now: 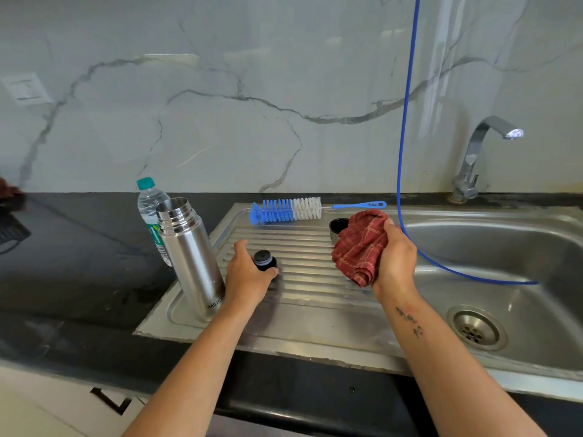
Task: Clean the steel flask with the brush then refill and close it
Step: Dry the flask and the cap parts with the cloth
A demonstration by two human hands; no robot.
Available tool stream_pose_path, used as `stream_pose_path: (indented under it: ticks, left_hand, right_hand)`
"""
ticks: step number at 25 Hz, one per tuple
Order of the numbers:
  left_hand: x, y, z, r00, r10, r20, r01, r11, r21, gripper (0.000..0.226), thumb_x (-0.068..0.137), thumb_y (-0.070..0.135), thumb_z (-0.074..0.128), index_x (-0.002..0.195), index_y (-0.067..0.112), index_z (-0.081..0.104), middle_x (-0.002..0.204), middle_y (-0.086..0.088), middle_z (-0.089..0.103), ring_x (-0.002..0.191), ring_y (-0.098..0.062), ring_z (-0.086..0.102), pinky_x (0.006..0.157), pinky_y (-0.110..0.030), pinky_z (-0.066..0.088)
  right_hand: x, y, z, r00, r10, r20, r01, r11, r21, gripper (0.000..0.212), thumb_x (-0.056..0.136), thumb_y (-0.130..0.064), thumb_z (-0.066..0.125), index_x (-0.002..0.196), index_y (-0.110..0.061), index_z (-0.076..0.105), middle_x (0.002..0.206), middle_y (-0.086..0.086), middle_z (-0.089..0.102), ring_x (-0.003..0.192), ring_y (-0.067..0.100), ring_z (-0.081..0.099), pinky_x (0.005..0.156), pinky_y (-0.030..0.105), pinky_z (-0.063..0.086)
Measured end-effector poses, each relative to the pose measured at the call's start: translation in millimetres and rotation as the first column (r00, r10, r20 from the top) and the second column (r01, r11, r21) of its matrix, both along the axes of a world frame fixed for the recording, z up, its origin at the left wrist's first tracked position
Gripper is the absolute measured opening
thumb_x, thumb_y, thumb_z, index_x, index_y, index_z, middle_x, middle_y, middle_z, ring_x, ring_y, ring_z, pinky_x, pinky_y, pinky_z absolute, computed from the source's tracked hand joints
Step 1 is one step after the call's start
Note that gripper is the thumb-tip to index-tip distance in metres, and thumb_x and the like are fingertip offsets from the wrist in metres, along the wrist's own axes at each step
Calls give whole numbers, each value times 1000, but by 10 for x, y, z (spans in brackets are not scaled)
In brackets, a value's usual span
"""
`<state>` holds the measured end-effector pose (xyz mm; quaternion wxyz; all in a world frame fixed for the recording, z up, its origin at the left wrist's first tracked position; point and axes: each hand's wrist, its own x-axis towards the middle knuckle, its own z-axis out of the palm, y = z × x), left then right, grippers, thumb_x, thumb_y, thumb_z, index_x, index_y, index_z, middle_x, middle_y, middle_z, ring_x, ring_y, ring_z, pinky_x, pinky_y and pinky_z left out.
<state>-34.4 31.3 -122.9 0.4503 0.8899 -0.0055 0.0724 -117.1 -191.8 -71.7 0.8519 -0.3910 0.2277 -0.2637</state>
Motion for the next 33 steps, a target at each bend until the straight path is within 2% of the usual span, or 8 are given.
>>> stream_pose_path:
  ticks: [7, 9, 15, 18, 22, 27, 31, 33]
  left_hand:
    - [56, -559, 382, 949, -127, 287, 95, 988, 122, 71, 88, 29, 79, 148, 16, 43, 146, -1, 43, 137, -19, 43, 103, -23, 32]
    - [233, -860, 444, 936, -285, 207, 243, 948, 207, 70, 92, 33, 75, 150, 14, 42, 150, -2, 44, 138, -20, 45, 105, -25, 33]
    - [717, -1480, 321, 832, -554, -25, 528, 779, 337, 55, 90, 44, 74, 135, 16, 62, 139, -6, 62, 131, -26, 55, 101, -29, 42]
    - [860, -1500, 221, 821, -571, 28, 536, 786, 307, 25, 87, 38, 77, 99, 16, 72, 97, 1, 69, 97, -24, 66, 75, -28, 46]
    - [706, -1384, 318, 865, -501, 35, 500, 865, 45, 44, 93, 43, 70, 130, 21, 66, 118, 5, 66, 105, -14, 65, 83, -21, 51]
    - [351, -1206, 406, 925, -372, -70, 356, 918, -171, 83, 93, 80, 35, 96, 6, 71, 76, -5, 71, 68, -15, 66, 66, -31, 50]
    - [115, -1110, 422, 919, -394, 25, 394, 909, -132, 72, 104, 66, 18, 84, 22, 71, 73, 4, 73, 67, -3, 68, 65, -23, 51]
    - [78, -1061, 381, 917, -379, 120, 389, 919, -67, 70, 106, 62, 14, 83, 24, 69, 81, 3, 73, 78, -9, 70, 76, -32, 56]
  right_hand:
    - [14, -206, -30, 999, -32, 7, 32, 999, 2, 24, 99, -17, 59, 108, 3, 68, 84, 22, 75, 73, 37, 75, 68, 42, 63]
    - [13, -240, -48, 996, -91, -12, 90, 994, -60, 12, 94, -7, 61, 95, 3, 66, 63, 19, 68, 52, 31, 68, 56, 39, 61]
    - [119, -352, -180, 968, -210, -136, 192, 972, -134, 18, 83, -4, 63, 100, -11, 66, 84, 11, 76, 72, 26, 76, 72, 48, 64]
    - [130, -352, -217, 965, -229, -127, 209, 965, -155, 23, 77, -15, 63, 99, -18, 68, 93, 11, 77, 85, 31, 76, 82, 53, 62]
    - [136, -295, -192, 968, -238, -76, 207, 936, -286, 14, 85, -19, 58, 92, -18, 70, 76, 12, 70, 58, 29, 63, 59, 51, 60]
    - [65, -93, -179, 992, -67, 108, 124, 704, -699, 45, 95, -4, 53, 127, -30, 70, 109, -12, 74, 95, 11, 68, 97, 35, 54]
    - [93, 23, -265, 983, 102, 152, 107, 350, -930, 45, 94, 2, 60, 136, -14, 65, 134, -8, 68, 124, 3, 62, 110, 34, 48]
    - [107, 42, -290, 975, 151, 165, 108, 331, -938, 38, 96, -5, 62, 133, -14, 68, 130, -6, 70, 123, 4, 63, 108, 30, 49]
